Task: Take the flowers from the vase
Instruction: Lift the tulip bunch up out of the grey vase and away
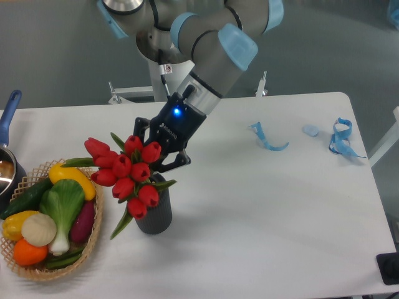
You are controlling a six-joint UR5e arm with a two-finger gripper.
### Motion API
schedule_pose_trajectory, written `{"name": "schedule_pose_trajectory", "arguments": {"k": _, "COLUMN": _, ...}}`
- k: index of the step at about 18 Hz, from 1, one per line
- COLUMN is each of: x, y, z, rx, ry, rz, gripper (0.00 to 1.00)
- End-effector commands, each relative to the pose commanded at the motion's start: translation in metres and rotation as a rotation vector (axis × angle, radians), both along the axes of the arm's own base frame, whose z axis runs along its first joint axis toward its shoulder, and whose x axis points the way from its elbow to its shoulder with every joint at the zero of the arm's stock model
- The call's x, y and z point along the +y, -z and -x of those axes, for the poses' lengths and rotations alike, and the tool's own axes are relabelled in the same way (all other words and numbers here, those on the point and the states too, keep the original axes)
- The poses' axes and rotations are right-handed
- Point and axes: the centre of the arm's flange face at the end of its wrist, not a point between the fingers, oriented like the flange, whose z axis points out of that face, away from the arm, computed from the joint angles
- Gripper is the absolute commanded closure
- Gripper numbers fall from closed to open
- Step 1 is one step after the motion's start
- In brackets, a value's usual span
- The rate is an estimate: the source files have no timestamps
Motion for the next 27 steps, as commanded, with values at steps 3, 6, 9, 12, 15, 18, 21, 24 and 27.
{"name": "schedule_pose_trajectory", "arguments": {"k": 3, "x": -0.002, "y": -0.012, "z": 0.006, "rx": -0.019, "ry": -0.019, "rz": -0.019, "gripper": 0.71}}
{"name": "schedule_pose_trajectory", "arguments": {"k": 6, "x": -0.006, "y": -0.028, "z": 0.016, "rx": -0.012, "ry": -0.039, "rz": -0.039, "gripper": 0.72}}
{"name": "schedule_pose_trajectory", "arguments": {"k": 9, "x": -0.015, "y": -0.049, "z": 0.032, "rx": -0.061, "ry": -0.075, "rz": -0.082, "gripper": 0.72}}
{"name": "schedule_pose_trajectory", "arguments": {"k": 12, "x": -0.022, "y": -0.062, "z": 0.044, "rx": -0.062, "ry": -0.089, "rz": -0.113, "gripper": 0.72}}
{"name": "schedule_pose_trajectory", "arguments": {"k": 15, "x": -0.036, "y": -0.081, "z": 0.067, "rx": -0.051, "ry": -0.144, "rz": -0.126, "gripper": 0.72}}
{"name": "schedule_pose_trajectory", "arguments": {"k": 18, "x": -0.06, "y": -0.086, "z": 0.093, "rx": -0.017, "ry": -0.199, "rz": -0.135, "gripper": 0.72}}
{"name": "schedule_pose_trajectory", "arguments": {"k": 21, "x": -0.077, "y": -0.093, "z": 0.113, "rx": 0.017, "ry": -0.235, "rz": -0.145, "gripper": 0.72}}
{"name": "schedule_pose_trajectory", "arguments": {"k": 24, "x": -0.084, "y": -0.074, "z": 0.15, "rx": 0.104, "ry": -0.222, "rz": -0.151, "gripper": 0.72}}
{"name": "schedule_pose_trajectory", "arguments": {"k": 27, "x": -0.086, "y": -0.056, "z": 0.168, "rx": 0.165, "ry": -0.195, "rz": -0.15, "gripper": 0.72}}
